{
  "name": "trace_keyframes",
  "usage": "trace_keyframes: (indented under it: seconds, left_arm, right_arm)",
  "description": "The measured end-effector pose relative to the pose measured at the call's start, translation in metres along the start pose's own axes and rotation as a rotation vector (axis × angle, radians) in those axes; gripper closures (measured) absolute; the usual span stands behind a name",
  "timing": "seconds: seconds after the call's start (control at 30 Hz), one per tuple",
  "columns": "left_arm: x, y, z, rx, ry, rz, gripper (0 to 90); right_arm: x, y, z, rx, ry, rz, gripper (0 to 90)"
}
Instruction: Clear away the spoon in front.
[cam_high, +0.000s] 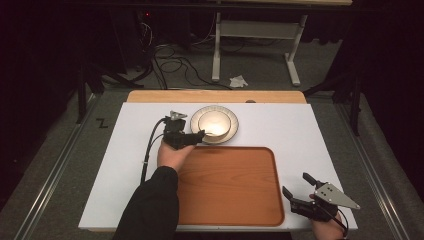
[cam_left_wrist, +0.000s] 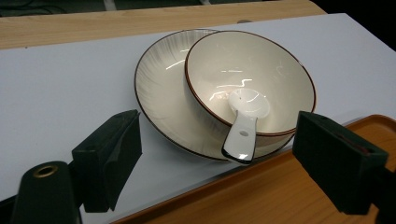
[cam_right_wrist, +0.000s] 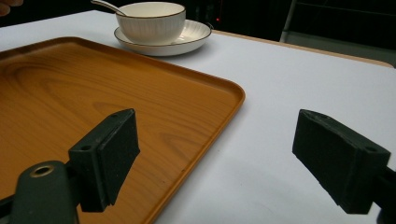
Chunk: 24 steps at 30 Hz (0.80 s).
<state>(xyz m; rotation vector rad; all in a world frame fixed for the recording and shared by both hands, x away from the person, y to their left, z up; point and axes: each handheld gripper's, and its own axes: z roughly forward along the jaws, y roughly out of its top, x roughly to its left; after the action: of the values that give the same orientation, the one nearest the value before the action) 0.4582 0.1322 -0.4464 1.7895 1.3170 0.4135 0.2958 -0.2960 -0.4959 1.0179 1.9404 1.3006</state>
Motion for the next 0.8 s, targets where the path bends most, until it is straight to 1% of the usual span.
trace_keyframes:
  seconds: [0.07,0.17,0.2,0.27,0.43,0.5,0.57,0.63,0.67,0.7,0.73,0.8]
  left_arm:
    - [0.002,0.0,-0.001,0.005,0.005,0.001,16.0]
    - [0.005,-0.001,-0.003,0.02,0.014,0.001,15.9]
    - [0.005,-0.001,-0.003,0.021,0.011,-0.004,15.9]
    - [0.005,-0.001,-0.002,0.02,-0.002,-0.016,16.1]
    - [0.001,-0.003,0.009,0.032,-0.045,-0.057,22.9]
    - [-0.002,-0.003,0.009,0.024,-0.05,-0.073,24.9]
    - [-0.004,-0.002,0.008,0.015,-0.057,-0.087,26.8]
    - [-0.002,-0.002,0.009,0.02,-0.062,-0.103,27.9]
    - [0.001,-0.004,0.011,0.029,-0.062,-0.12,28.7]
    - [0.002,-0.004,0.012,0.033,-0.062,-0.128,29.2]
    - [0.005,-0.005,0.015,0.04,-0.065,-0.144,30.0]
    - [0.008,-0.006,0.017,0.048,-0.08,-0.16,34.0]
  right_arm:
    - [0.0,-0.001,-0.002,0.002,-0.003,-0.006,15.3]
    - [-0.001,-0.002,-0.006,0.0,-0.012,0.001,15.3]
    - [-0.002,-0.002,-0.007,0.0,-0.017,0.01,15.3]
    - [-0.003,-0.002,-0.006,-0.004,-0.021,0.01,15.3]
    - [0.0,-0.001,-0.001,0.005,-0.004,-0.004,15.3]
    - [0.001,-0.002,-0.001,0.014,-0.005,0.0,15.3]
    - [0.001,-0.002,-0.004,0.01,-0.006,-0.005,15.3]
    - [0.001,-0.002,-0.006,0.003,-0.009,-0.002,15.3]
    - [0.0,-0.001,-0.007,-0.004,-0.008,0.001,15.3]
    - [0.0,-0.001,-0.007,-0.007,-0.011,-0.004,15.3]
    - [0.0,-0.001,-0.006,-0.007,-0.011,-0.003,15.3]
    - [-0.001,-0.001,-0.004,0.002,-0.013,-0.003,15.3]
